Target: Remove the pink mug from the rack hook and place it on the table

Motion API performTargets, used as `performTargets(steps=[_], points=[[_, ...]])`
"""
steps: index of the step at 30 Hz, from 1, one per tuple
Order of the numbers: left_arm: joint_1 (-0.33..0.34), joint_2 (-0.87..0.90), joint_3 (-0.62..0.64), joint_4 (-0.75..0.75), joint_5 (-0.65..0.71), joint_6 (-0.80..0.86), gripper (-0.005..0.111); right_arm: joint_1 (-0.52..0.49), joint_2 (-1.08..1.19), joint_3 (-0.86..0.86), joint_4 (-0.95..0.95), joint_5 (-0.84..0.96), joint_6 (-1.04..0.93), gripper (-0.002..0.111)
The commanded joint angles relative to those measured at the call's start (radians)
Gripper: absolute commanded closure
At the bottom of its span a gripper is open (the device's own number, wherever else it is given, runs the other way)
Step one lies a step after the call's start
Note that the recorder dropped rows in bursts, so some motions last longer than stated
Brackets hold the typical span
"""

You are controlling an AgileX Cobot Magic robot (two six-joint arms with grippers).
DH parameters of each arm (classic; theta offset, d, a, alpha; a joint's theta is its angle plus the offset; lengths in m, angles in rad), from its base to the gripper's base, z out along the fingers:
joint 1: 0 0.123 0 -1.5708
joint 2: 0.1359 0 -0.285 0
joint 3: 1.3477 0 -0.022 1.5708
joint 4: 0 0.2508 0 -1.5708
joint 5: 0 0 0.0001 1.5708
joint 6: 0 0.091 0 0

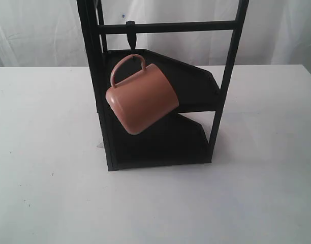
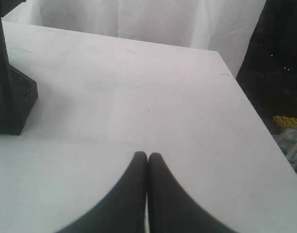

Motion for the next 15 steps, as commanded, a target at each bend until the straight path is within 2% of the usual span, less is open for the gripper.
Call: performTargets(steps=[1, 10, 15], points=[[-0.008, -0.004, 0.001, -0.003, -0.001, -0.01, 0.107, 0.001, -0.005, -0.001, -0.009, -0.027, -0.011, 0.108], [-0.008, -0.004, 0.001, -0.003, -0.001, -0.01, 0.107, 0.001, -0.005, -0.001, -0.004, -0.277, -0.006, 0.108], [-0.008, -0.004, 0.001, -0.003, -0.001, -0.01, 0.107, 0.001, -0.005, -0.001, -0.004, -0.307, -0.006, 0.108]])
